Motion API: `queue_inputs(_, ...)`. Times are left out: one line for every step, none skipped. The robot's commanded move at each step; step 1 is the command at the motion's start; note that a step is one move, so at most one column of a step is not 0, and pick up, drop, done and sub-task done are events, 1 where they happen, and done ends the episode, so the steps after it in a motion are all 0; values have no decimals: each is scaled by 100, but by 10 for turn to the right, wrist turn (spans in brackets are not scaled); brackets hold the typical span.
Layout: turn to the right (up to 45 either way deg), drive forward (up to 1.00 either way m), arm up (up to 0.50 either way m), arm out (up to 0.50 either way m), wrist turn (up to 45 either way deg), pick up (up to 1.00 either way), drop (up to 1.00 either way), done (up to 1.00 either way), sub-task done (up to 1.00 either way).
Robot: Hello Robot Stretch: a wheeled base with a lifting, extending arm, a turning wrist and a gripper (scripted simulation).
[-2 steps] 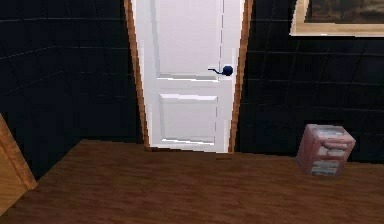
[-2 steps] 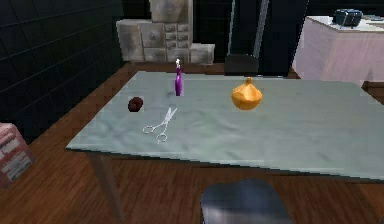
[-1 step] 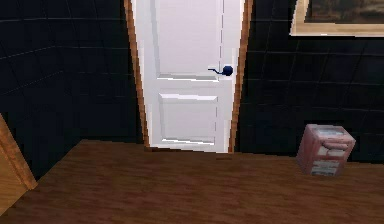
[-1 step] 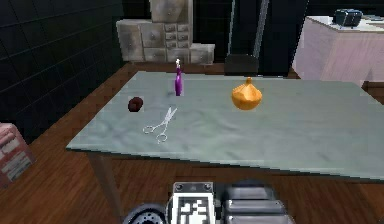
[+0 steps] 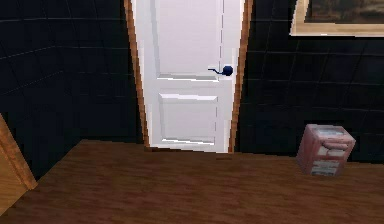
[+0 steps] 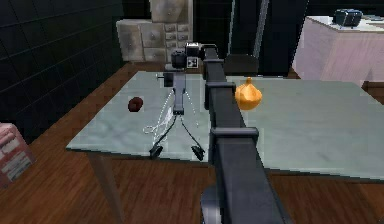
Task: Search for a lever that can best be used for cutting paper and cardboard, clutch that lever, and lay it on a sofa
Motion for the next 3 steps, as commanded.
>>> queue_inputs(0,0,0,0,450,0,0,0,0)
queue_inputs(0,0,0,0,450,0,0,0,0)
queue_inputs(0,0,0,0,450,0,0,0,0)
